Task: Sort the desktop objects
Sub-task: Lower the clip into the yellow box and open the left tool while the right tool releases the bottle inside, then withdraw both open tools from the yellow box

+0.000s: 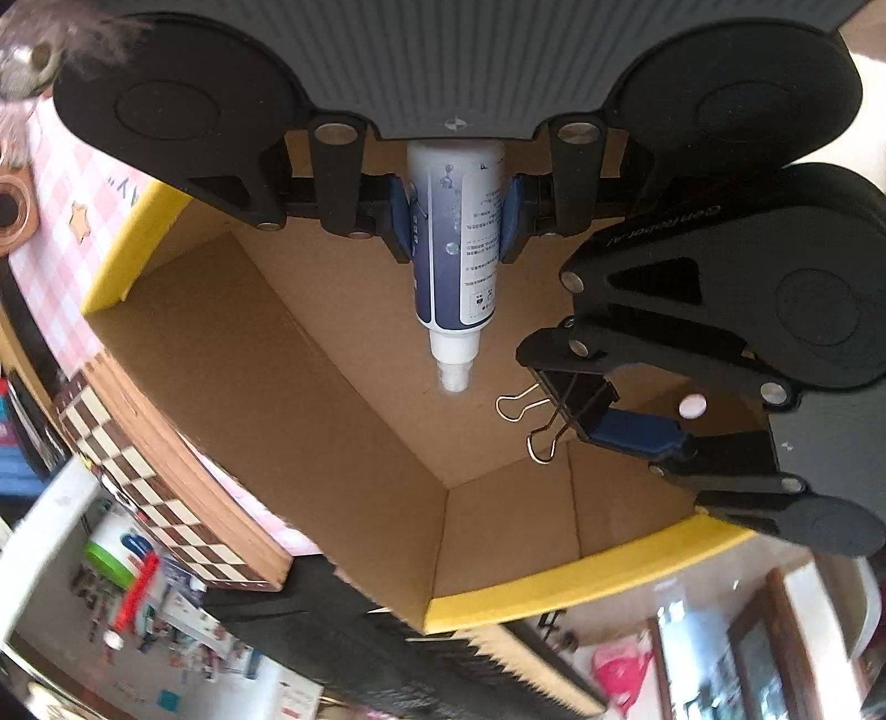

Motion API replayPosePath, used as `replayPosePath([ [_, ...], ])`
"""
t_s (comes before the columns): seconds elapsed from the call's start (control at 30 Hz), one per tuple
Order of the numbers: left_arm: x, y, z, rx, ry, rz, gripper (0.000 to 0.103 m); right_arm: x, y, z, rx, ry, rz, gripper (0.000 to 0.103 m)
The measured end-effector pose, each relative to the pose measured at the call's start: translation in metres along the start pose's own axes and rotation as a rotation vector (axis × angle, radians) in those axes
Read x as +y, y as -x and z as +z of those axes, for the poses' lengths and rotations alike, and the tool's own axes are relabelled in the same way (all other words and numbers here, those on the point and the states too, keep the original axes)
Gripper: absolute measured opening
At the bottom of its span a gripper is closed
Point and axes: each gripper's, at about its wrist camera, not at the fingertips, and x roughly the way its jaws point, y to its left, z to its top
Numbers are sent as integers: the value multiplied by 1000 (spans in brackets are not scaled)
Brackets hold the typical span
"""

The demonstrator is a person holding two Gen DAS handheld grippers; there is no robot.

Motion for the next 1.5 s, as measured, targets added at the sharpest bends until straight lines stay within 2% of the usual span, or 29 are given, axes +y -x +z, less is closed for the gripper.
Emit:
replayPosePath([
  [0.27, 0, -6, -3, 32, -19, 6, 38, 9, -14, 4, 86, 105, -5, 31],
  [0.37, 0, -7, -3, 33, -24, 6, 38, 6, -17, 5, 110, 84, 16, 31],
  [0.5, -1, -4, -5, 8, -22, 17, 39, 3, -15, 4, 93, 56, 14, 31],
  [0.7, 6, 7, -6, -42, 22, -7, 41, 0, -2, -2, -4, -11, -56, 36],
  [0.8, 10, 20, -8, -88, 37, -19, 48, 0, 9, -7, -59, -45, -70, 38],
  [0.97, 13, 44, -10, -153, 69, -34, 53, -3, 41, -18, -142, -106, -101, 38],
  [1.03, 14, 55, -12, -188, 76, -33, 63, -3, 54, -22, -172, -147, -114, 39],
  [1.1, 15, 67, -16, -219, 81, -27, 68, -2, 65, -26, -211, -194, -127, 40],
  [1.17, 16, 78, -19, -241, 85, -23, 68, -2, 79, -31, -251, -237, -144, 40],
  [1.27, 17, 95, -25, -276, 93, -26, 69, 2, 103, -42, -320, -289, -182, 40],
  [1.4, 16, 120, -33, -333, 97, -31, 79, 13, 126, -58, -414, -315, -259, 41],
  [1.5, 14, 135, -42, -358, 85, -36, 80, 25, 143, -74, -471, -343, -302, 41],
])
